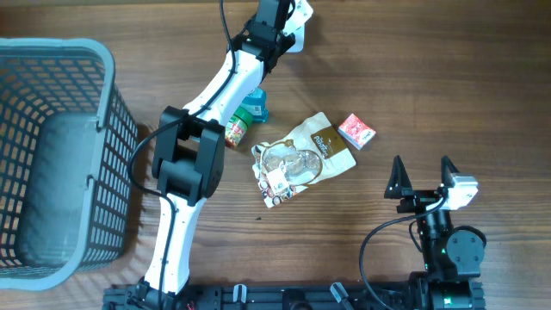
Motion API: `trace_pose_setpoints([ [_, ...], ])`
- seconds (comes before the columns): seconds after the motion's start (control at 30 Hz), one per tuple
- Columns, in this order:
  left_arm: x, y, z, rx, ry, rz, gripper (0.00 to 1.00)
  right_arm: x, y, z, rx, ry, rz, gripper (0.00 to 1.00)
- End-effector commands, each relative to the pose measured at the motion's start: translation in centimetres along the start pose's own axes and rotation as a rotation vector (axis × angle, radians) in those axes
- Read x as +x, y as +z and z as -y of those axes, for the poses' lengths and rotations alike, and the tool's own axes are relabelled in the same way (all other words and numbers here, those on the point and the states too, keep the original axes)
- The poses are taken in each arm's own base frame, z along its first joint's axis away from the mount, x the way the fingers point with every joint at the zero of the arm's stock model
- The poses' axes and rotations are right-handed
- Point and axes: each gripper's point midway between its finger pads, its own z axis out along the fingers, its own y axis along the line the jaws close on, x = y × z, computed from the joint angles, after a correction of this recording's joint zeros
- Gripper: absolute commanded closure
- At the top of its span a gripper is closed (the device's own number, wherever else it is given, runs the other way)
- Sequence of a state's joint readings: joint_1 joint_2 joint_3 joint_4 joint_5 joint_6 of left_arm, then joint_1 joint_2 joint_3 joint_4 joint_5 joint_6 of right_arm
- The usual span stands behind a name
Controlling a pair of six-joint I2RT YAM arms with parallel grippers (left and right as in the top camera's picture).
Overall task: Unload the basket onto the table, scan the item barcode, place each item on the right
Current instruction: 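Hold the package in front of the white scanner with the left gripper, then raise the right gripper toward the package held by the left gripper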
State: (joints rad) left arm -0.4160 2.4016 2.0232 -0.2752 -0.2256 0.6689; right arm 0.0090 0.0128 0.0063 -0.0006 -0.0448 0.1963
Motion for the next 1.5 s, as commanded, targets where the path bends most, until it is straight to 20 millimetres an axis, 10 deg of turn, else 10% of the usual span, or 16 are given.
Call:
trace_pose_setpoints([
  [0.0, -0.9, -0.7, -2.6, -0.082, -0.012, 0.014, 0.96, -0.1, 0.0, -0.3, -0.015, 0.047, 0.004, 0.00],
  [0.4, -5.9, -8.0, -8.0, -0.158, -0.050, 0.123, 0.96, -0.1, -0.1, -1.4, -0.076, 0.152, -0.006, 0.00],
  [0.73, -2.9, -10.6, -13.7, -0.241, -0.254, 0.069, 0.96, 0.1, -0.8, -2.5, -0.121, 0.159, -0.100, 0.00],
  [0.93, 0.0, -13.8, -17.3, -0.224, -0.451, 0.033, 0.46, -3.9, -1.3, -2.9, -0.095, 0.130, -0.092, 0.00],
  [1.03, 0.9, -15.4, -18.0, -0.216, -0.528, 0.016, 0.00, -5.7, -0.9, -3.4, -0.097, 0.127, -0.120, 0.00],
  [1.47, 6.7, -16.0, -11.2, 0.107, -0.729, -0.241, 0.00, -1.9, 3.8, -8.2, -0.293, 0.285, -0.696, 0.00],
])
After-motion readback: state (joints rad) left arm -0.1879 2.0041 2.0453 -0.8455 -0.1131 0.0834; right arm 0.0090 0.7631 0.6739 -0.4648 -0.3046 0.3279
